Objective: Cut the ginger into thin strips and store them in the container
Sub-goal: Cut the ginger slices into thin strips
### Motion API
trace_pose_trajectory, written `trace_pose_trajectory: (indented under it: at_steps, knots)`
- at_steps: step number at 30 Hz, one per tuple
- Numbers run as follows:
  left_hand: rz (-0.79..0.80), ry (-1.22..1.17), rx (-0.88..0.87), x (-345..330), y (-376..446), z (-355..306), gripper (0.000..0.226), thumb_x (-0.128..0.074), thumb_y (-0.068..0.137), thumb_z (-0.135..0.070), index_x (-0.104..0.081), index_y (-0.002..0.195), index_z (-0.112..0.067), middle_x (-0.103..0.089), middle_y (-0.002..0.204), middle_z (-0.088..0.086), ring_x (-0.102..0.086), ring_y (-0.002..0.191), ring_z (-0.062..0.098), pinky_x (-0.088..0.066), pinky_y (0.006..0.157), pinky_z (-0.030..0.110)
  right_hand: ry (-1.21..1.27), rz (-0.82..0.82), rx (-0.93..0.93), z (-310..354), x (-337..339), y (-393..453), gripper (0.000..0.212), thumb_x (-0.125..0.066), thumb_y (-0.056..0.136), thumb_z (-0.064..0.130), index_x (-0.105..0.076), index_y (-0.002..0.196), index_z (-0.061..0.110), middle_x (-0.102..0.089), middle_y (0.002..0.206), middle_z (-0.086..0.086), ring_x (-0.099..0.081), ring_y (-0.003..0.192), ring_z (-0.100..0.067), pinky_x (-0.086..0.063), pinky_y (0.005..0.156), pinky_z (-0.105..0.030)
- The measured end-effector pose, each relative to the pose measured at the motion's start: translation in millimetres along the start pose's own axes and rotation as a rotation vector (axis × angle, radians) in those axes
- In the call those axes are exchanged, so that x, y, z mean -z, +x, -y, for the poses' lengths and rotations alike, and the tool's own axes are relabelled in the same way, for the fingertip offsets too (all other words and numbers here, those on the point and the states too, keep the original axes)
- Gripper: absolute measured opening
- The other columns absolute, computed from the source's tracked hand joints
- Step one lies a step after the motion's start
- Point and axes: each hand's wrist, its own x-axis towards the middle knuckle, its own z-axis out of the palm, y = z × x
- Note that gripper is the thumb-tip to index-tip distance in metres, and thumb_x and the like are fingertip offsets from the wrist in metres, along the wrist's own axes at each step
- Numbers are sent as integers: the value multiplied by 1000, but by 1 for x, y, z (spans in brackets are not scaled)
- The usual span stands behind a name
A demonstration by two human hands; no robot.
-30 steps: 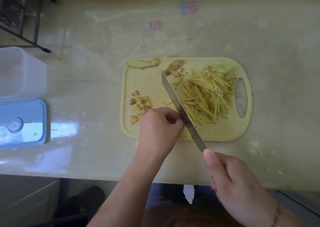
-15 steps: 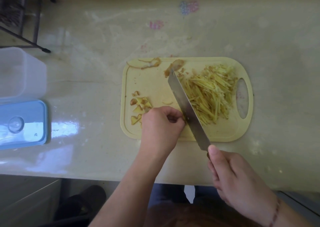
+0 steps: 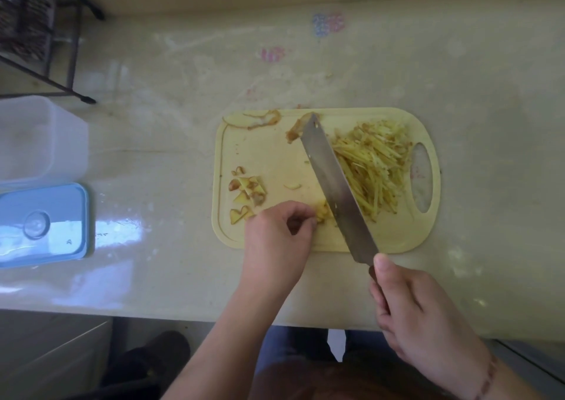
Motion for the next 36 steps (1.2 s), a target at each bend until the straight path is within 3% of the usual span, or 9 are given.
trace_pose_trajectory:
  at_steps: [4, 7, 12, 15, 17, 21, 25, 29, 36]
  knots:
    - [-129, 129, -329, -4, 0, 13, 13, -79, 77, -1, -76, 82, -13, -69, 83, -6, -62, 75, 5, -47, 70, 9, -45, 4, 18, -1, -1, 0, 75, -21, 81, 80, -37, 63, 9, -34, 44, 5, -33, 38, -9, -25, 43, -15]
    - [-130, 192, -420, -6, 3, 18, 12, -79, 76, -1, -77, 82, -10, -71, 85, -1, -65, 78, 17, -51, 73, 25, -55, 23, 25, -3, -4, 0, 76, -20, 81, 81, -36, 63, 8, -32, 45, 3, -32, 39, -10, -26, 45, -22]
    - [-111, 242, -453, -7, 6, 16, 12, -76, 72, 2, -77, 75, -9, -72, 79, -1, -65, 70, 20, -49, 68, 28, -75, 13, 23, -5, -8, 0, 80, -18, 78, 84, -35, 62, 9, -32, 46, 1, -32, 42, -10, -28, 50, -32]
    - [-97, 257, -457, -7, 7, 14, 10, -70, 72, -2, -77, 73, -9, -72, 75, -1, -66, 69, 20, -48, 66, 27, -142, -6, 7, -3, -10, 2, 84, -11, 73, 91, -37, 59, 13, -39, 48, -1, -39, 45, -12, -38, 53, -40]
    - [-93, 247, -454, -7, 8, 14, 11, -70, 71, -2, -78, 73, -9, -72, 74, -1, -66, 68, 19, -48, 66, 26, -153, -18, 6, -1, -12, 7, 85, -8, 70, 94, -37, 57, 15, -42, 48, 1, -41, 46, -12, -42, 56, -39]
    - [-91, 225, -435, -6, 6, 15, 10, -73, 74, -2, -79, 77, -10, -72, 78, -1, -66, 70, 16, -50, 67, 26, -115, -34, 8, 3, -13, 17, 72, -16, 76, 84, -33, 57, 17, -35, 44, 5, -33, 43, -9, -32, 51, -34]
    - [-92, 228, -406, -5, 4, 16, 9, -76, 76, -2, -77, 77, -11, -71, 79, -1, -65, 72, 18, -49, 70, 25, -73, -36, 11, 2, -8, 8, 72, -20, 78, 83, -35, 62, 14, -31, 46, 4, -31, 43, -8, -29, 49, -32]
    - [-81, 246, -387, -6, 4, 13, 12, -75, 72, 1, -77, 75, -10, -71, 76, 0, -65, 69, 20, -46, 68, 22, -91, -37, 38, 2, -8, 1, 79, -19, 78, 86, -38, 67, 10, -35, 48, 1, -33, 44, -9, -32, 50, -36]
    - [-106, 249, -362, -11, 5, 11, 14, -75, 69, 6, -73, 68, -8, -68, 69, 2, -63, 65, 22, -45, 65, 28, -149, -44, 17, -1, -13, 2, 88, -11, 75, 90, -41, 59, 10, -43, 49, -3, -43, 46, -12, -43, 57, -44]
